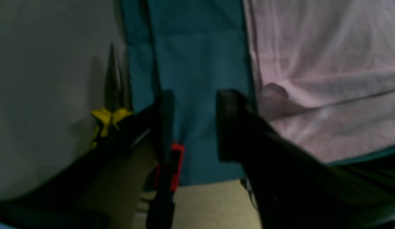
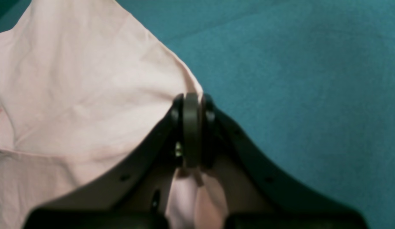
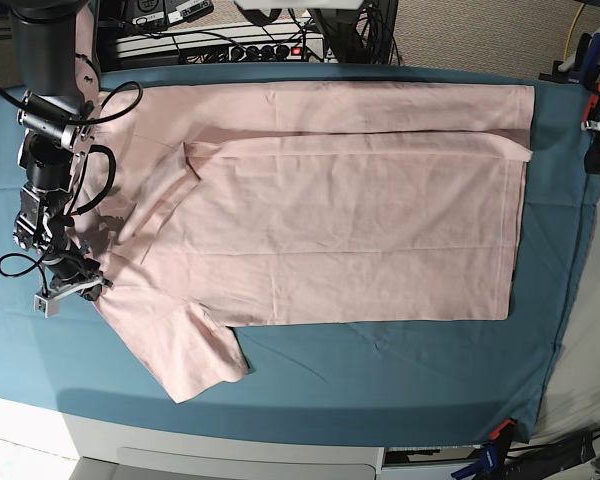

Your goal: Fold the T-shirt properly

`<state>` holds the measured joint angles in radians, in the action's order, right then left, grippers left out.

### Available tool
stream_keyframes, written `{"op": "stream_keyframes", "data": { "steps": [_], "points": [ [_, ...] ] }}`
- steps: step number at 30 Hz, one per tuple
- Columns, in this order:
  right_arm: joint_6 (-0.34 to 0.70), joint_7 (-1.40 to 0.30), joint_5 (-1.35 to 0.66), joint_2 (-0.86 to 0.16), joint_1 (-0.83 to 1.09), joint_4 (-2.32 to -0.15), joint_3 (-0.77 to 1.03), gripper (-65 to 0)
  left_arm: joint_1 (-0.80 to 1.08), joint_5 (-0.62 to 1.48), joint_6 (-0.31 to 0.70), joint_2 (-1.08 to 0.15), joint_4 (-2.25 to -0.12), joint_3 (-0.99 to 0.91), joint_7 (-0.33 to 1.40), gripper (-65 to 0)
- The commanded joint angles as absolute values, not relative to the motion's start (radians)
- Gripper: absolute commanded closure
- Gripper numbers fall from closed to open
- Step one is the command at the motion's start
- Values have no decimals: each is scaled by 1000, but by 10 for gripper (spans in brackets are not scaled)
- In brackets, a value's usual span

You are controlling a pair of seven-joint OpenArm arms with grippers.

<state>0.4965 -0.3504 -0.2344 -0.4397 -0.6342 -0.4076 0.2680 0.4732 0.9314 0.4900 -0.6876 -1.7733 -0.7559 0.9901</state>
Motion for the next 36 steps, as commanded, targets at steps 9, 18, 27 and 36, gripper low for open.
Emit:
{"op": "stream_keyframes", "data": {
  "steps": [9, 18, 27, 36],
  "points": [
    [501, -359, -215, -451, -654, -419, 270, 0, 387, 915, 442, -712, -1775, -759, 941, -236],
    [501, -363, -216, -451, -654, -419, 270, 0, 234, 915, 437, -712, -1628, -660, 918, -236],
    [501, -362, -216, -451, -654, -419, 270, 0, -98, 916, 431, -712, -1253, -371, 916, -236],
    [502, -363, -216, -451, -654, -419, 270, 0, -474, 900, 429, -667, -880, -205, 900, -236]
  ]
}}
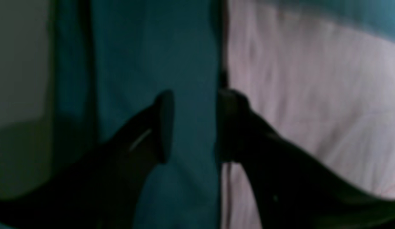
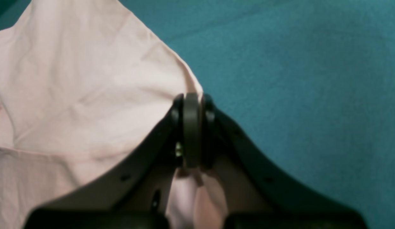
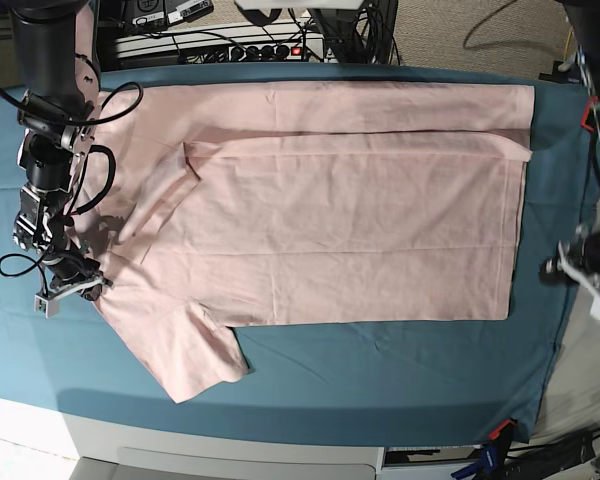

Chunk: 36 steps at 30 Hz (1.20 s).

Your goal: Fold the T-shirt properly

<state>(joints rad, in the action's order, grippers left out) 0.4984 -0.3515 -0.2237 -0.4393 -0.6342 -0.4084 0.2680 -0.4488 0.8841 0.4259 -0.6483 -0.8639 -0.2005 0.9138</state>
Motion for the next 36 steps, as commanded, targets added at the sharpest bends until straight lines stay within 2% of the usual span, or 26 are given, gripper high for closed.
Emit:
{"op": "stream_keyframes", "data": {
  "steps": [1, 9, 19, 27, 29, 32, 33, 36],
  "points": [
    [501, -363, -216, -451, -653, -419, 270, 0, -512, 895, 429, -653, -826, -205, 893, -236],
    [502, -371, -216, -451, -653, -419, 270, 0, -705, 888, 427, -558, -455, -205, 801, -236],
    [502, -374, -216, -451, -653, -419, 270, 0, -715, 855, 427, -482, -435, -205, 792, -236],
    [502, -374, -216, -451, -653, -419, 270, 0, -715, 856, 432, -484, -436, -205, 785, -232],
    [502, -374, -216, -451, -653, -419, 270, 0, -715, 856, 446, -486, -436, -205, 785, -190],
    [502, -373, -216, -451, -653, -419, 270, 0, -715, 856, 446, -485, -436, -205, 784, -26],
    [502, -373, -217, -451, -653, -419, 270, 0, -715, 857, 446, -485, -436, -205, 783, 0],
    [501, -373, -217, -451, -653, -419, 270, 0, -715, 860, 453, -485, -436, -205, 772, 0]
  ]
}}
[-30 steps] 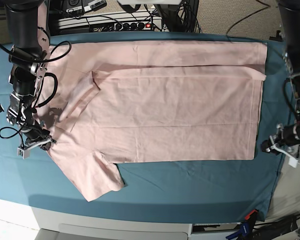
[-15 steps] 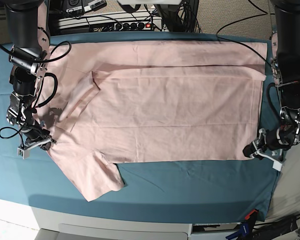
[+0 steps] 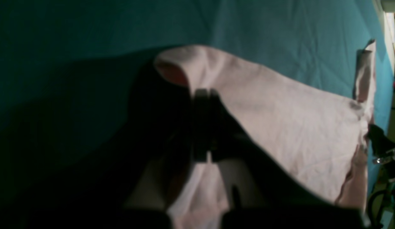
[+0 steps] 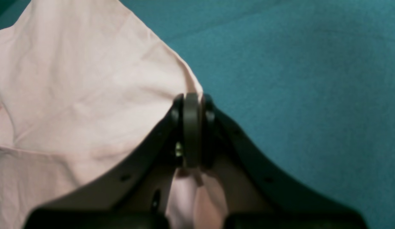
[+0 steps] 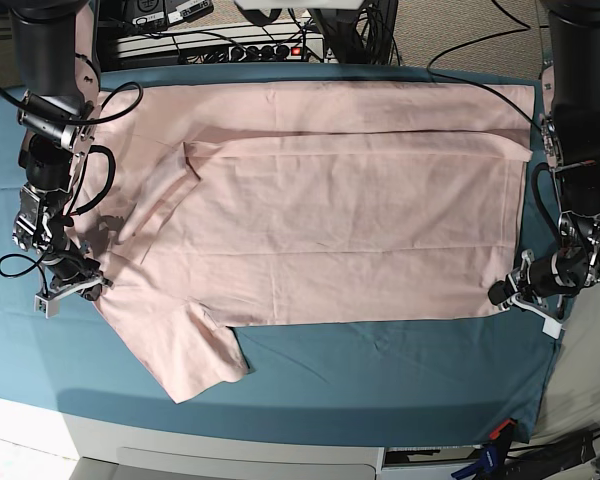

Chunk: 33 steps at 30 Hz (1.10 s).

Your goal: Fold the T-shirt properly

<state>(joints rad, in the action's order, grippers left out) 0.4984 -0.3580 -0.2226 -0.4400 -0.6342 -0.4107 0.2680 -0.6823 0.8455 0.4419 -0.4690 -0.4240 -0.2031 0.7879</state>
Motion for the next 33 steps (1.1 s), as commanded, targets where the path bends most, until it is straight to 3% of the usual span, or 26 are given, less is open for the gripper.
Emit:
{"op": "stream_keyframes", "data": {
  "steps": [1, 16, 21, 33],
  "points": [
    [501, -368, -217, -451, -653, -419, 270, 0, -715, 860, 467, -485, -436, -205, 769, 0],
    [506, -333, -217, -454, -654, -419, 270, 0, -715, 861, 511, -485, -436, -205, 779, 0],
    [698, -296, -217, -480, -654, -420, 270, 0, -715, 946, 582, -488, -437, -205, 831, 0],
    [698, -300, -234, -550, -653, -420, 270, 0, -711, 1230, 698, -542, -437, -205, 1055, 0]
  ]
}}
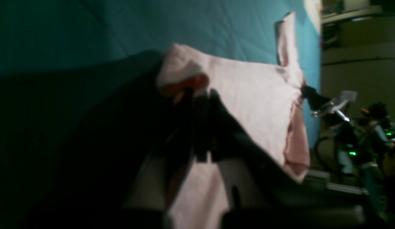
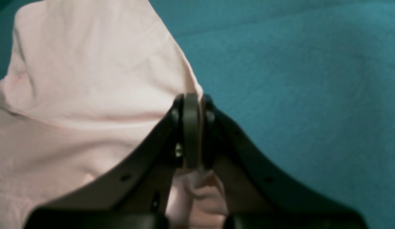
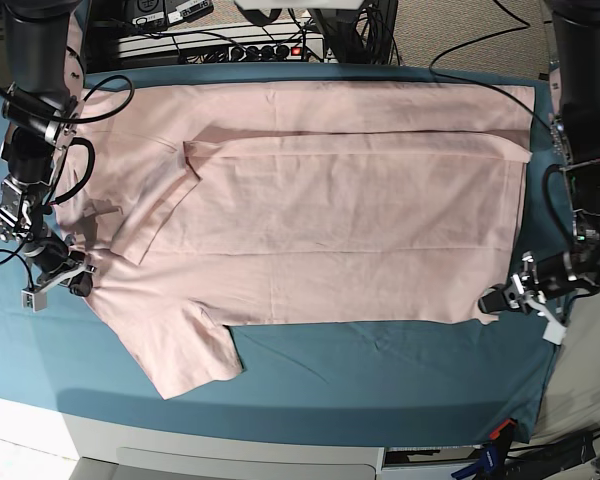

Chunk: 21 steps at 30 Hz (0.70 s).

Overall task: Fold the T-shirt properly
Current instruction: 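Lift the side edge with both grippers and fold it toward the shoulder edge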

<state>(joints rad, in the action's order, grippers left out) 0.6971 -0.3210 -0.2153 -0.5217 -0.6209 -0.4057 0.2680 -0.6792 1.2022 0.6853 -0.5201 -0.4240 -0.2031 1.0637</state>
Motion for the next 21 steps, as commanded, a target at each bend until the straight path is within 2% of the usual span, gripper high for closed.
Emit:
{"op": "stream_keyframes", "data": {
  "steps": [1, 5, 11, 21],
  "points": [
    [698, -308, -252, -554, -653, -420, 270, 0, -711, 1248, 698, -548, -437, -205, 1073, 0],
    [698, -357, -317, -557, -618, -475, 270, 0, -711, 1325, 698, -577, -437, -205, 1147, 0],
    [698, -440, -378, -560, -453, -743, 270, 0, -677, 1482, 698, -613, -437, -205, 1252, 0],
    [698, -553, -459, -562, -217, -1110, 270, 0, -581, 1484, 698, -649, -444, -205, 1347, 0]
  ]
}}
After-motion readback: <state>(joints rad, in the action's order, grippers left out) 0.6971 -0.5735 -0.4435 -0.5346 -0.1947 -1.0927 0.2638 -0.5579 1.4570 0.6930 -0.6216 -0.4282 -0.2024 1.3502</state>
